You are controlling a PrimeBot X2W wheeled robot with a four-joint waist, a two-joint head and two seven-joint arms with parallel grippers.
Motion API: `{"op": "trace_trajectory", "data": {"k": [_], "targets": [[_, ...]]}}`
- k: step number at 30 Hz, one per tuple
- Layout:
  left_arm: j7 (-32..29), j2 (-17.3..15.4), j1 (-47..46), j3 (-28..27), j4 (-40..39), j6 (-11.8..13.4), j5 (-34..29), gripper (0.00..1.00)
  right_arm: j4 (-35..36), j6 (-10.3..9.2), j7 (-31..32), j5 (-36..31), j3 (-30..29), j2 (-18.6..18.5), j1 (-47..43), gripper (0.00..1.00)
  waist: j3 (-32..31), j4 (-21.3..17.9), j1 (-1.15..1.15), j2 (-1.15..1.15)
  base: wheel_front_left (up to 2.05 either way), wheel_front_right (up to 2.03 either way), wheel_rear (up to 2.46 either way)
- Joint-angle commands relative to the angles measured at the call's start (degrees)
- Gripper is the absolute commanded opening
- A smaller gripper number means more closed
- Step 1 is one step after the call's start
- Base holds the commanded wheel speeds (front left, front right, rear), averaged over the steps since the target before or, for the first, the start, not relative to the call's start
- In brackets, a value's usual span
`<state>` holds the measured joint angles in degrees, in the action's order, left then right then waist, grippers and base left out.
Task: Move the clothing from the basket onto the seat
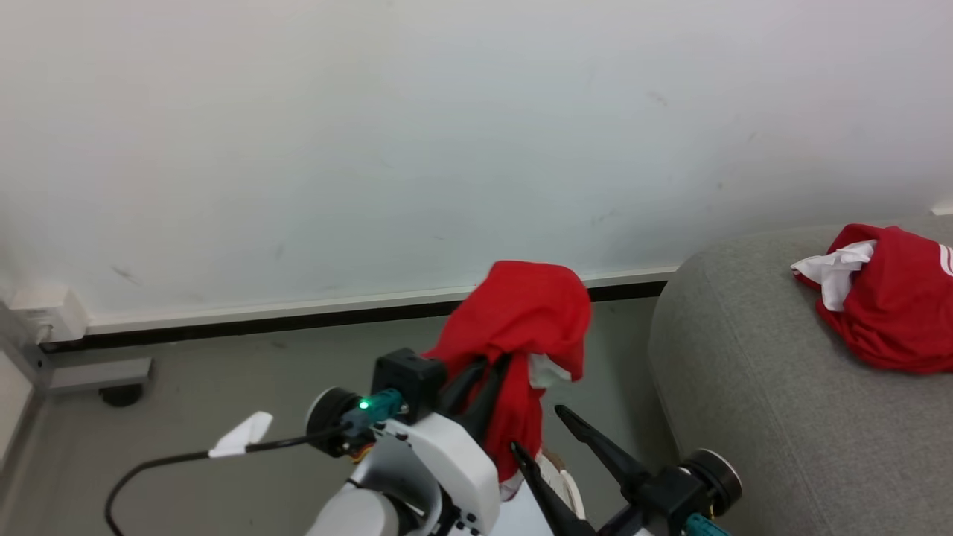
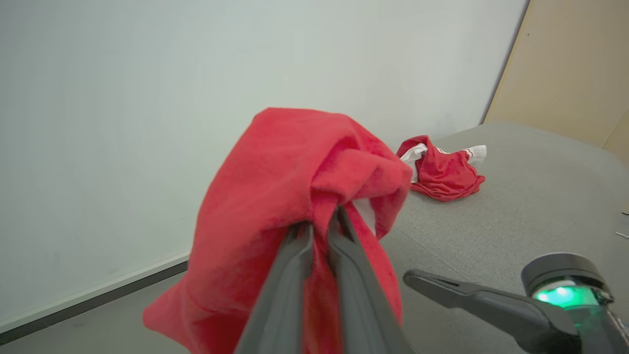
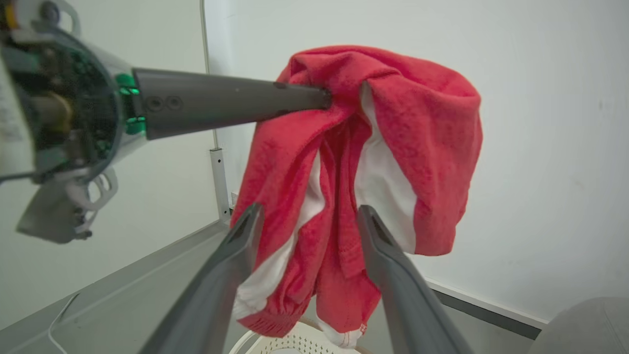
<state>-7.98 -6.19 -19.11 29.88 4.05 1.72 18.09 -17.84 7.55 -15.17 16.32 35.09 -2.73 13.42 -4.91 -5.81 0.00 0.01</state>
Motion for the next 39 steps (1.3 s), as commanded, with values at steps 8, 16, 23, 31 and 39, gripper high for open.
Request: {"op": "trace_trajectory", "data": {"k": [8,16,23,31,39], "targets": [[-0.4,1.8,-1.3,4.6,0.4,-0.8,-0.3,0.0,-6.4,-0.13,0.0,3.6,3.7,-0.3,7.1,1.0,0.0,2.3,0.0,-0.01,0.0,0.0,0.0],[-0.8,2.6,-1.0,7.6,1.0,-0.5,1.0,0.0,-10.6,-0.13,0.0,8.7,5.5,-0.2,10.2,0.0,-0.4,4.3,0.0,-0.01,0.0,0.0,0.0],[-0.2,1.9,-0.6,7.1,1.5,0.8,0.6,0.26,-11.4,-0.13,0.0,10.1,4.7,-0.3,10.4,0.0,0.0,4.9,0.0,-0.01,0.0,0.0,0.0],[1.1,0.3,0.6,6.8,1.0,1.1,0.8,1.0,-12.3,-0.13,0.0,8.9,2.0,-0.3,10.7,0.0,0.5,4.8,0.0,-0.01,0.0,0.0,0.0],[1.4,-2.3,3.0,6.1,0.4,1.7,1.0,1.0,-11.3,-0.13,0.0,6.2,-3.5,-0.3,10.5,0.0,0.7,3.9,0.0,-0.01,0.0,0.0,0.0]]}}
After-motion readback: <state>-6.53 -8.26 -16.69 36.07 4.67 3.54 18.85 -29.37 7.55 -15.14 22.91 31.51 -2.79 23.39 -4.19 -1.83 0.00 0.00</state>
